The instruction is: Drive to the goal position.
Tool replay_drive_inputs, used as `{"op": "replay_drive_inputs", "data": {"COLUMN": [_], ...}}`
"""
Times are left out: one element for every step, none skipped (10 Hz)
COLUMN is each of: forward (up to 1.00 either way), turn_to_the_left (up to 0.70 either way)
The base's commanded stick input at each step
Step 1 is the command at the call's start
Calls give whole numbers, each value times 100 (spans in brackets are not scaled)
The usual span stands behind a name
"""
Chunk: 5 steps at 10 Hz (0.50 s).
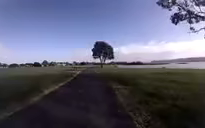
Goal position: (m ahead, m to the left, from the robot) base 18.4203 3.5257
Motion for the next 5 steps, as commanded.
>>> {"op": "replay_drive_inputs", "data": {"forward": [45,45,45,45,45], "turn_to_the_left": [0,0,0,0,0]}}
